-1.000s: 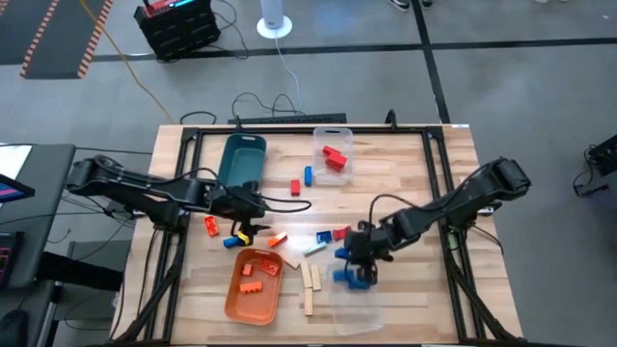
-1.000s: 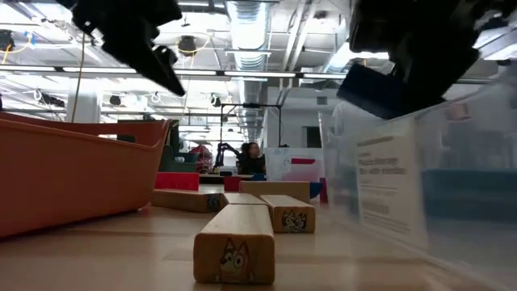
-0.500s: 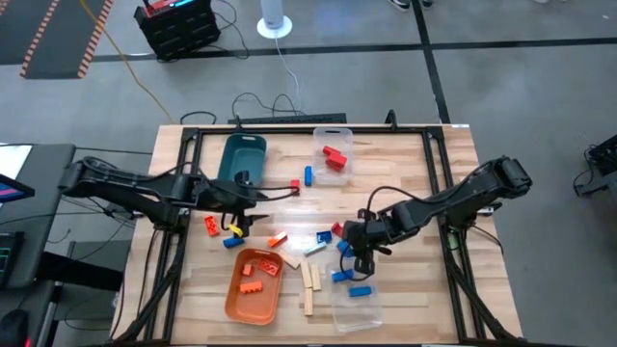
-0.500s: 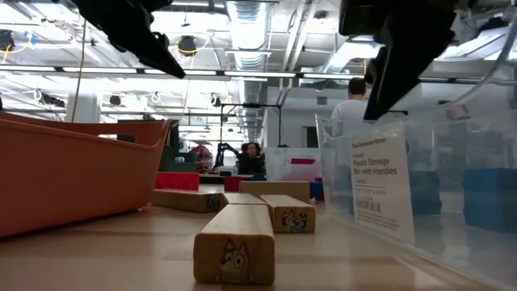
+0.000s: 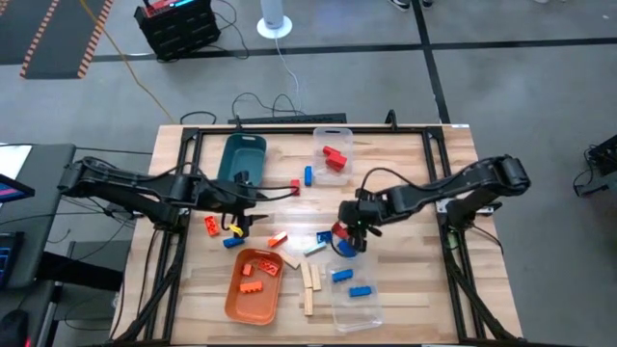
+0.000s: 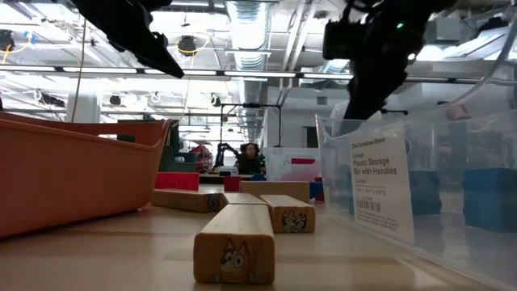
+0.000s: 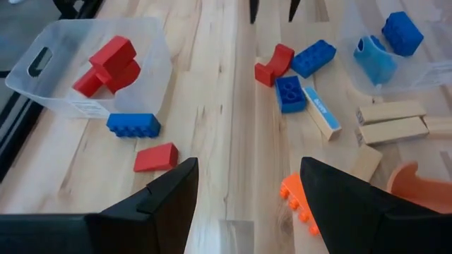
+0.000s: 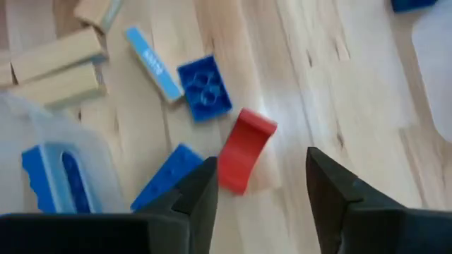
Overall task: Sort blocks
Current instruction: Put the red wooden block into the top transparent bin
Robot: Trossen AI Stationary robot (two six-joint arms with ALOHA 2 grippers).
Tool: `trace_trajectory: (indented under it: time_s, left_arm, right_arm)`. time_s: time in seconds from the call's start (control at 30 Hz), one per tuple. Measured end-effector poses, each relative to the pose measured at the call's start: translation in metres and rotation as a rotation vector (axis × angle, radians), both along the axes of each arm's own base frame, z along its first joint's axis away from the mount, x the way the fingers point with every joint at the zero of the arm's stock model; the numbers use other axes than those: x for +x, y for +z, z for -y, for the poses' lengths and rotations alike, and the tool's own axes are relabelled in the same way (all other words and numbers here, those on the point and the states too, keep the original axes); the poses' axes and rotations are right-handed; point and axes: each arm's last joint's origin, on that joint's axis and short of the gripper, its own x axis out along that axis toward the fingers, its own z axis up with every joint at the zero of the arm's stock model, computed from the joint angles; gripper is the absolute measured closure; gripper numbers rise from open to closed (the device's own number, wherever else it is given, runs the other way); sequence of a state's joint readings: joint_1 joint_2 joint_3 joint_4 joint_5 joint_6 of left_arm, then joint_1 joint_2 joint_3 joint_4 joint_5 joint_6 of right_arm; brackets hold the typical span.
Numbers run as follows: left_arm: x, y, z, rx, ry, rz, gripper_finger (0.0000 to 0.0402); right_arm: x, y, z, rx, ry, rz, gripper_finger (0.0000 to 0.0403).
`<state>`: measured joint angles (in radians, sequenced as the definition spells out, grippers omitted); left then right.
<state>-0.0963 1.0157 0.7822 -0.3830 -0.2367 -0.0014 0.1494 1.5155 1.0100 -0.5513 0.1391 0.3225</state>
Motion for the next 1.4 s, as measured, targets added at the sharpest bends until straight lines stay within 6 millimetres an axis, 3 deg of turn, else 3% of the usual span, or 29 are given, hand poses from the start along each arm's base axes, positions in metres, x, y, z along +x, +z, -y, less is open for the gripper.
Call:
trace_trajectory:
  time_s: [0.23, 0.47, 0.73, 0.93, 1.23, 1.4]
  left_arm:
    - [-0.001, -0.001, 0.0, 0.001, 0.0, -0.01, 0.0157]
    - [-0.001, -0.001, 0.0, 0.016, -0.006, -0.013, 0.0157]
    - [-0.003, -0.004, -0.001, 0.024, 0.002, -0.054, 0.0157]
    - [-0.003, -0.004, -0.001, 0.042, -0.004, -0.058, 0.0157]
    - [-0.004, -0.004, -0.002, 0.091, 0.022, -0.067, 0.0157]
    - [-0.005, -0.006, -0.003, 0.085, 0.029, -0.088, 0.0157]
  right_arm:
    - [0.016, -0.019, 0.014, -0.032, 0.218, -0.036, 0.0196]
    - [0.041, -0.036, 0.025, -0.045, 0.417, -0.086, 0.0231]
    - [0.051, -0.058, 0.029, -0.072, 0.525, -0.189, 0.0262]
    - [0.055, -0.067, 0.032, -0.076, 0.529, -0.197, 0.0298]
    - [0.053, -0.064, 0.05, -0.062, 0.456, -0.21, 0.039]
    - [0.05, -0.05, 0.063, -0.077, 0.392, -0.218, 0.0396]
